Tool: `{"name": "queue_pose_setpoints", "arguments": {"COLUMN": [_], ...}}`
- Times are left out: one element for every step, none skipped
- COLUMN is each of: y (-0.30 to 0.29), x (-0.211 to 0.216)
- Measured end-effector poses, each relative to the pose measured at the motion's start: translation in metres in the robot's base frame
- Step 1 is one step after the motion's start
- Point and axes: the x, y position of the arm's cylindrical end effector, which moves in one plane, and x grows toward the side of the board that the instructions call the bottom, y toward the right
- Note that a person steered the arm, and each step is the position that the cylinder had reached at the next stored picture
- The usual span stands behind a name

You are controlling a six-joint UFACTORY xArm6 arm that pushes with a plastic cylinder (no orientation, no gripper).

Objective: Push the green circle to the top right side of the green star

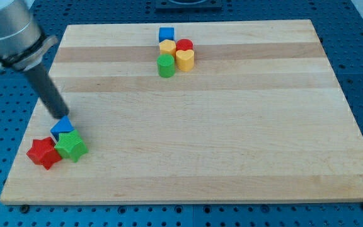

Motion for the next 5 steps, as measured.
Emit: {"name": "queue_pose_setpoints", "arguments": {"y": [0.085, 0.181, 0.265, 0.301, 0.235], "x": [-0.004, -0.011, -0.056, -0.117, -0.120]}}
